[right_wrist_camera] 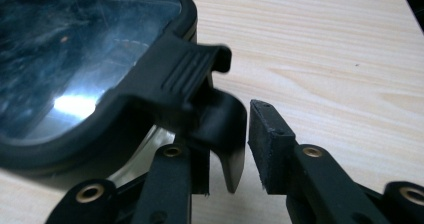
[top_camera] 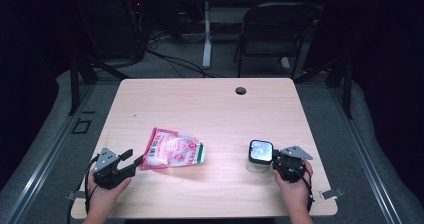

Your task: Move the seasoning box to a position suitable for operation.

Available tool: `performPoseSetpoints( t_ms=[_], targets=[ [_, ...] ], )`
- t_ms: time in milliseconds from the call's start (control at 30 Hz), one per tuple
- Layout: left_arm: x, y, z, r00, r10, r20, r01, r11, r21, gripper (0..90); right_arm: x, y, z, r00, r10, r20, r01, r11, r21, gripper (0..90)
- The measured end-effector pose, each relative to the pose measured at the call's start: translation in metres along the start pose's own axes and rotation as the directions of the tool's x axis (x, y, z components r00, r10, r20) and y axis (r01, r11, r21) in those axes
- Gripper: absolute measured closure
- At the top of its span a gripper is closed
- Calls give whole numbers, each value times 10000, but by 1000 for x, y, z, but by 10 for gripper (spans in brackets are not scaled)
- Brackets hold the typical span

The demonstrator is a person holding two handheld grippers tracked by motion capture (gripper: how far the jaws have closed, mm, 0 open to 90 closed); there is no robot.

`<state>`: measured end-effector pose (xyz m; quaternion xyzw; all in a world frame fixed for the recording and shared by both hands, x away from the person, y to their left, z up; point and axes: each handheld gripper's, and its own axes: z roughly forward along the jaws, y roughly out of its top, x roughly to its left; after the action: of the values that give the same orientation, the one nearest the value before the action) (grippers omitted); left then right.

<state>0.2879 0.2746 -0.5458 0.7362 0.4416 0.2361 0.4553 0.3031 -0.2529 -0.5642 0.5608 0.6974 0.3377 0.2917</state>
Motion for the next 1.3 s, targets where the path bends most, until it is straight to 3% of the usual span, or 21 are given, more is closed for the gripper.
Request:
performPoseSetpoints(
  t_ms=[167,533,1000,1200,1233,1300],
  targets=[
    [0,-3,-4,9998,153,-118,-152,9998,98,503,1,5,2,9999,62,111,-63,10000,61,795],
    [2,-5,-7,9997,45,-259,-44,10000,42,503,2,7,7,9972,573,478,-565,9983,-160,810],
    [-5,-4,-7,9996,236,-159,-235,9997,38,503,2,11,2,9944,785,706,-728,9942,-789,810],
    [-5,-5,-10,9996,186,-222,-186,9998,-4,503,14,16,-1,9979,523,384,-489,9952,-852,810],
    [-6,-5,-11,9995,216,-229,-217,9998,-40,503,25,19,-2,9998,96,200,-79,9964,-846,809],
    [-7,-5,-11,9996,230,-189,-232,9997,-99,503,35,22,-3,9999,-141,-22,138,9954,-952,809]
  ],
)
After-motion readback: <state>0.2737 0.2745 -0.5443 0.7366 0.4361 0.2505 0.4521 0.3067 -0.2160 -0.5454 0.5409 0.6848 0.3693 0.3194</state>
